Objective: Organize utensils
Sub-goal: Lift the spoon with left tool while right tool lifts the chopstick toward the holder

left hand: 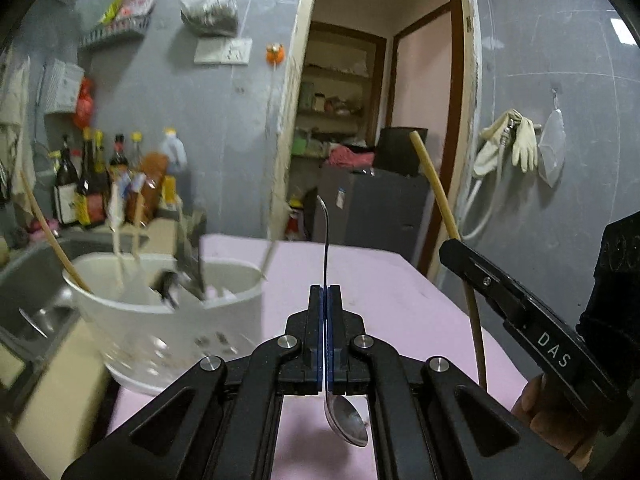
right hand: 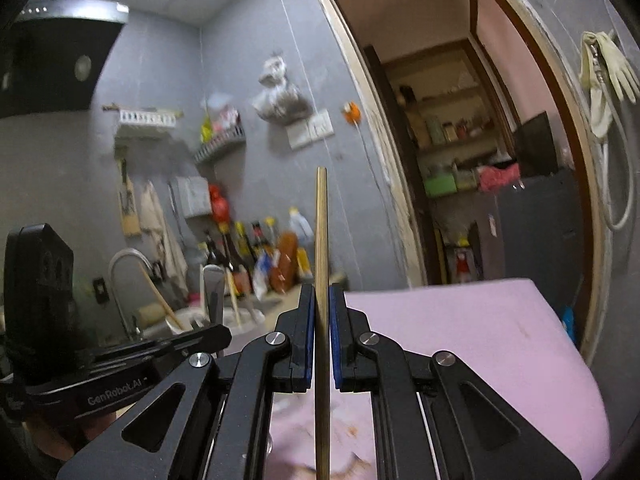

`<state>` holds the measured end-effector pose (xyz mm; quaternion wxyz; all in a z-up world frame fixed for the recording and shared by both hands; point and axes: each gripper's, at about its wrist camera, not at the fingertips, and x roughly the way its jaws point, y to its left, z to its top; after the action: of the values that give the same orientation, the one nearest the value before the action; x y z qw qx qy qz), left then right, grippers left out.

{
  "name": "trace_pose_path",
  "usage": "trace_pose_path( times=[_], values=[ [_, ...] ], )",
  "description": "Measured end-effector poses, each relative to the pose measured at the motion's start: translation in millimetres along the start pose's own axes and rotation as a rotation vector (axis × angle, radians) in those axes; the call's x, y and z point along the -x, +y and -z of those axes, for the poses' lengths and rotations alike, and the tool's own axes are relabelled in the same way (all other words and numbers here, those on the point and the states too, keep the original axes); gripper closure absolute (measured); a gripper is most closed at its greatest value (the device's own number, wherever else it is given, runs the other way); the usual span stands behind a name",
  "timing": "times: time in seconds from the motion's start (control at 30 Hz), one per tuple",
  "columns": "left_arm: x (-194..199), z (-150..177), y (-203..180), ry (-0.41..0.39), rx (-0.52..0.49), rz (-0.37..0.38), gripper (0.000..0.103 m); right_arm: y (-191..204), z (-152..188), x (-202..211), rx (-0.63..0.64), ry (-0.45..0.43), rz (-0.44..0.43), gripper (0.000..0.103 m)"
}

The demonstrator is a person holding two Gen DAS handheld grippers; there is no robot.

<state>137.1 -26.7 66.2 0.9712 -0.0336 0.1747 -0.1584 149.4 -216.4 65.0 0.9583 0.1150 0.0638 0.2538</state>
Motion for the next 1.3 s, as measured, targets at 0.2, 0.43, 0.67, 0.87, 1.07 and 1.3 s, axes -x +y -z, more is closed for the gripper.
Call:
trace_pose_path(
  times=[0.2, 0.43, 0.67, 0.87, 1.07, 1.3],
  values=[
    [15.0, -29.4, 23.0, -0.014, 0.014, -0.053, 0.103, 18.3, -21.3, -16.3, -0.034, -0.094, -0.054, 0.098],
    [41.7, -63.2, 65.5, -0.075, 0.045, -0.153, 0.103, 48.3, -40.9, -55.0, -0.073, -0.156, -0.116, 0.098],
    [51.0, -76.8, 118.1, -0.113, 0.148, -0.267, 0.103, 70.7, -47.0, -80.7, -0.076, -0.218, -0.081, 0.098],
    [44.5, -86.2, 149.0, -0.134, 0.208, -0.308, 0.103, 75.6, -45.1, -97.3, -0.108, -0.281, -0.053, 0.098],
    [17.1, -79.2, 158.3, -0.087, 0.188, -0.363, 0.103, 73.2, -42.3, -118.2, -0.088, -0.295, -0.036, 0.098],
    [-7.3, -62.1, 154.9, -0.049, 0.134, -0.386, 0.103, 79.1, -26.1, -136.6, -0.02, -0.253, 0.017, 0.098]
  ],
)
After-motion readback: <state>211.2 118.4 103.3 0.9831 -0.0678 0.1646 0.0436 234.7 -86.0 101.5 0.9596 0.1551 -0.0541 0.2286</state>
